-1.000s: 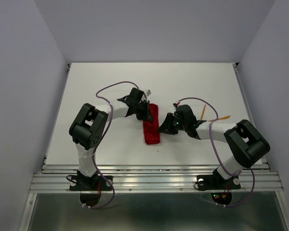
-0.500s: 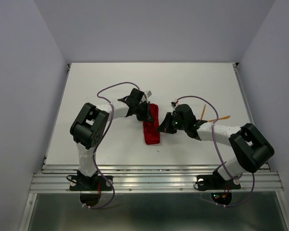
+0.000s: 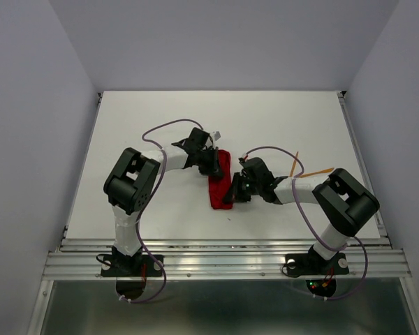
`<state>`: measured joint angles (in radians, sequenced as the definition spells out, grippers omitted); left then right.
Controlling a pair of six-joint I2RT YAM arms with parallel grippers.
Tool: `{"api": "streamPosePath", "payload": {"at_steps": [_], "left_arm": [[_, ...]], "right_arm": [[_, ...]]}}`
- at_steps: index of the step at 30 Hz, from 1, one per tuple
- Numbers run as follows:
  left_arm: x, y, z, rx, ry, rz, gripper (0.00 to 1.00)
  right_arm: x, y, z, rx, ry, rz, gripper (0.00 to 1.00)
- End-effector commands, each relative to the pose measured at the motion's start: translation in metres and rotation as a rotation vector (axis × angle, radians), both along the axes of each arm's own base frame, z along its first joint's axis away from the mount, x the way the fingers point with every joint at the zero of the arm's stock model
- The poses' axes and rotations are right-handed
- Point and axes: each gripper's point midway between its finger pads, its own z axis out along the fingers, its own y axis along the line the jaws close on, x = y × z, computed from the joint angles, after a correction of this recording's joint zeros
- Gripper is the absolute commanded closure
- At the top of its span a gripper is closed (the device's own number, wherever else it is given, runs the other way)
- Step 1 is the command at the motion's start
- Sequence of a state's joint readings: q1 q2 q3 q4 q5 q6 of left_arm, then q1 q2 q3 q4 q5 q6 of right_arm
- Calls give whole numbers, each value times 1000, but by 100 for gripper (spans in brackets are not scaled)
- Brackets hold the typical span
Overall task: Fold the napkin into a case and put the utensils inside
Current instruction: Smooth out the smaller rectangle-folded napkin at the center of the board.
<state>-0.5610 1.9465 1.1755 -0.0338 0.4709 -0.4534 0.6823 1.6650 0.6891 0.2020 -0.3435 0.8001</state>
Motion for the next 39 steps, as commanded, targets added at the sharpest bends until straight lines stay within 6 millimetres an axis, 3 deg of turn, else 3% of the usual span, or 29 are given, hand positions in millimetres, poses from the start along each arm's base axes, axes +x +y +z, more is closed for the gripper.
{"api": "streamPosePath", "payload": {"at_steps": [1, 8, 13, 21, 32, 39], "left_arm": [[14, -9, 22, -31, -64, -21, 100], [15, -9, 55, -56, -106, -25, 100], [28, -4, 67, -37, -124, -1, 100], [52, -1, 47, 41, -103, 32, 100], [52, 7, 31, 99, -87, 41, 100], [58, -6, 19, 63, -52, 27, 100]], "right_arm": [[3, -2, -9, -20, -20, -17, 99], [3, -4, -12, -19, -19, -27, 99], [1, -4, -13, -16, -14, -28, 99], [3, -3, -12, -15, -20, -29, 99], [4, -1, -10, -9, -24, -25, 99], [6, 1, -8, -5, -25, -21, 99]]}}
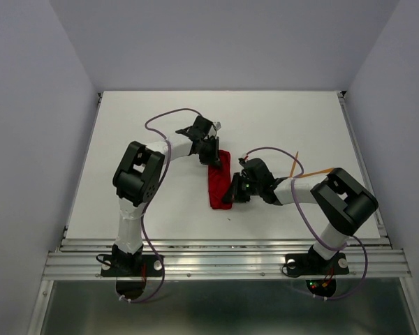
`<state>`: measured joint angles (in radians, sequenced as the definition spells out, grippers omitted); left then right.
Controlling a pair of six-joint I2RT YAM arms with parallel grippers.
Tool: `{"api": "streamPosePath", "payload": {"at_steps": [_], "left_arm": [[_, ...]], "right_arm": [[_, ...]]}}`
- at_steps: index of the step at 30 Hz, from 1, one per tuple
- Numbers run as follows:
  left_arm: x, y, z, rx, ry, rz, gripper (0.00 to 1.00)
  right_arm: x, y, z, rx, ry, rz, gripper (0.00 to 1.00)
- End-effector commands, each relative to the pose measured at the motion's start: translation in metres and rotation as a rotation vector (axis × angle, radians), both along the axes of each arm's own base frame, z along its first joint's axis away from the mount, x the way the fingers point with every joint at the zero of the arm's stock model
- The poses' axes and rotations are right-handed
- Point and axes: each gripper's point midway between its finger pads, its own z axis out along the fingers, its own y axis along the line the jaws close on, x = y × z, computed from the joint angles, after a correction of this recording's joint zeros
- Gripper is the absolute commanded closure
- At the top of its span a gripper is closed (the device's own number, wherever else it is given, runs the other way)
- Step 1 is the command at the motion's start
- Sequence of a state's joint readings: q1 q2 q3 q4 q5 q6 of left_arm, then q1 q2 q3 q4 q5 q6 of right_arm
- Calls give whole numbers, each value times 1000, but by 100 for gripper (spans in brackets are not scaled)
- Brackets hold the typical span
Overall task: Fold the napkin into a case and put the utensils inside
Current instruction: Smooth out the smaller rectangle-folded napkin at the center of the board.
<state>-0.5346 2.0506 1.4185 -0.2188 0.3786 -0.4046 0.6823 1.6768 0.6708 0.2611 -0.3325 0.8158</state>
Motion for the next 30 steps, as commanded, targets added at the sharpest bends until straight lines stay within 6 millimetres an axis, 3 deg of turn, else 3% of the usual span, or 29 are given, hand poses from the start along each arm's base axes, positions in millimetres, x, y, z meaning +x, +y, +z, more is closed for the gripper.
{"api": "streamPosePath", "payload": {"at_steps": [1, 11, 17, 23, 30], "left_arm": [[13, -13, 8, -45, -15, -20, 100], [30, -20, 2, -55, -11, 35, 100], [41, -19, 17, -124, -34, 119, 100], [34, -16, 37, -148, -42, 110, 100], [22, -5, 34, -89, -4, 116, 100]], "right_arm": [[3, 0, -6, -22, -8, -3, 99], [1, 0, -7, -29, -4, 8, 99], [0, -2, -8, -32, -1, 3, 99], [0, -2, -8, -33, -1, 0, 99], [1, -2, -9, -35, 1, -1, 99]]}}
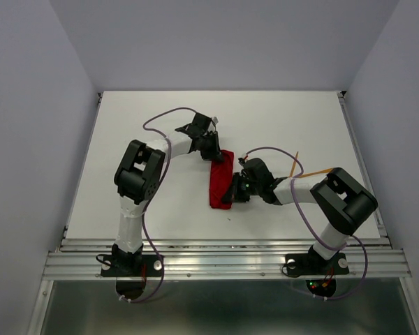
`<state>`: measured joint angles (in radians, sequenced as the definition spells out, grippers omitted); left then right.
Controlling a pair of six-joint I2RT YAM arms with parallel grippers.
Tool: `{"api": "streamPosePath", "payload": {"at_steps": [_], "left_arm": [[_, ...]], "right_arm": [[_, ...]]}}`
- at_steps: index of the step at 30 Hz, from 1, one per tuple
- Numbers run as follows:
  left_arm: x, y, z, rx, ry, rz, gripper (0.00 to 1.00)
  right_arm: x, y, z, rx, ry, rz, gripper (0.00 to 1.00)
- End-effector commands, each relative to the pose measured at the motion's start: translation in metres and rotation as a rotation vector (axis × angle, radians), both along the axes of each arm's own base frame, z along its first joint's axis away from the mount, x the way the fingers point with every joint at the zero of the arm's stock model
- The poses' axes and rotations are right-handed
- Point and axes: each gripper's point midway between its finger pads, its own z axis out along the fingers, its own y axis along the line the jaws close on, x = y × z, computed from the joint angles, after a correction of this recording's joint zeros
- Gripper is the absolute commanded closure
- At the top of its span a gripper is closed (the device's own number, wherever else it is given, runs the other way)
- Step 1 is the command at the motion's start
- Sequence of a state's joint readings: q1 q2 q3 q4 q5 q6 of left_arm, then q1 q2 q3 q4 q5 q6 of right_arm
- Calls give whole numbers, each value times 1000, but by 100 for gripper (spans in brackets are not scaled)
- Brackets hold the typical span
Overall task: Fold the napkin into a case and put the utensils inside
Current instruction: Smooth out the smaller rectangle-folded napkin at the center of the board.
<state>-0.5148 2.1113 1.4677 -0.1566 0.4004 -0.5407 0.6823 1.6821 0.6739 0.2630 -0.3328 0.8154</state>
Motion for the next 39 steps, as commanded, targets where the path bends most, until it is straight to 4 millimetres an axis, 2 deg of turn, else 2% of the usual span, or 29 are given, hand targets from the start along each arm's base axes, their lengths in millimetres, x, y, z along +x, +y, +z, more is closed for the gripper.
{"api": "streamPosePath", "payload": {"at_steps": [1, 4, 7, 13, 17, 22, 32, 39], "left_arm": [[-4, 9, 32, 7, -38, 7, 100], [-10, 14, 35, 13, -44, 12, 100], [-17, 15, 47, -2, -64, -8, 100], [-47, 8, 33, 47, -2, -126, 100], [-58, -1, 29, 17, 16, -152, 100], [-56, -7, 21, -2, 24, -158, 100], [-36, -23, 5, -20, 40, -152, 100], [-21, -35, 8, -48, 21, -143, 100]], "right_arm": [[0, -3, -8, -34, -1, -1, 99], [-1, -3, -9, -36, 2, -1, 99], [0, -3, -9, -35, 2, 0, 99], [0, -3, -11, -41, 7, 1, 99], [1, -2, -10, -40, 4, 0, 99], [1, -2, -9, -43, 5, 0, 99], [1, -3, -9, -48, 6, 1, 99], [0, -4, -9, -51, 6, 3, 99]]}}
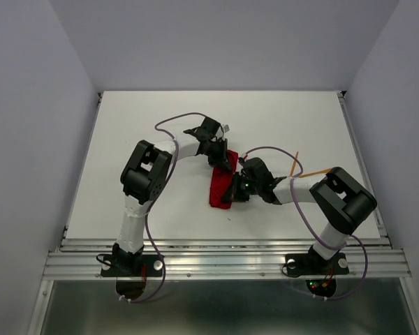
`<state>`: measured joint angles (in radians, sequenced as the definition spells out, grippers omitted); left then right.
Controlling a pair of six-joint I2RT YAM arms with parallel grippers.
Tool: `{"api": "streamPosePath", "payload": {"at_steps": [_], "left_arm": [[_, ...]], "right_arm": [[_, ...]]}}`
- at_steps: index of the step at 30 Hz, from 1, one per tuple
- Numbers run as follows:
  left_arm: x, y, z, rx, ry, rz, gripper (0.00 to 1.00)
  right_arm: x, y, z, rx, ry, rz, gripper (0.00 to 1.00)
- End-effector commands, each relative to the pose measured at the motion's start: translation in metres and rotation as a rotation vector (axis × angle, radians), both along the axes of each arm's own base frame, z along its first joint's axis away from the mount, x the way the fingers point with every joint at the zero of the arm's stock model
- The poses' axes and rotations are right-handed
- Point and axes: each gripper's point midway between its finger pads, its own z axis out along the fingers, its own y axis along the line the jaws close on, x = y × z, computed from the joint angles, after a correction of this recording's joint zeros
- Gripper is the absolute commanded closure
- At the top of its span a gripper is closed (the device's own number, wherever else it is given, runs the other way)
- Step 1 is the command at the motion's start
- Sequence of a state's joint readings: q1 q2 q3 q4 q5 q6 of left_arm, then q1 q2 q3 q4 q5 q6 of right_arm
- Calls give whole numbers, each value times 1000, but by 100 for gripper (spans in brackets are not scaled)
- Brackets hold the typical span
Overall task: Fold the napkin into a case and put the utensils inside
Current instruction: Smooth out the smaller rectangle-folded napkin at the center of the board.
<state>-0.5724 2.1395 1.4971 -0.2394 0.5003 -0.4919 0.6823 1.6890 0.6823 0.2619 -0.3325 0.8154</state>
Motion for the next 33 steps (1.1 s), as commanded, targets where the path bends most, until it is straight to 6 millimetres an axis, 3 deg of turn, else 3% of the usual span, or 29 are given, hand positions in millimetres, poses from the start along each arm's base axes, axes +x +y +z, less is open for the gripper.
{"api": "streamPosePath", "payload": {"at_steps": [1, 14, 18, 20, 22, 24, 25, 27, 31, 33], "left_arm": [[22, -12, 16, -40, -67, 17, 100], [54, -8, 6, 17, -110, 95, 100], [52, -7, 3, 23, -107, 86, 100], [47, -5, -2, 31, -98, 72, 100], [41, -2, -8, 38, -90, 64, 100], [38, -1, -11, 36, -84, 60, 100], [37, 0, -12, 34, -81, 59, 100], [35, 0, -16, 30, -75, 52, 100], [32, -1, -18, 26, -75, 35, 100], [33, 0, -17, 26, -79, 33, 100]], "right_arm": [[-2, -5, -9, -51, 8, 4, 99], [-4, -5, -10, -51, 10, 14, 99], [-1, -5, 5, -31, -23, 1, 99], [8, -8, 25, -25, -82, -39, 87], [23, -19, 40, -51, -133, -90, 68], [36, -28, 59, -45, -182, -126, 61], [50, -39, 67, -52, -208, -160, 52], [71, -63, 75, -75, -241, -234, 48], [94, -87, 76, -85, -244, -293, 49], [111, -90, 82, -83, -260, -298, 62]]}}
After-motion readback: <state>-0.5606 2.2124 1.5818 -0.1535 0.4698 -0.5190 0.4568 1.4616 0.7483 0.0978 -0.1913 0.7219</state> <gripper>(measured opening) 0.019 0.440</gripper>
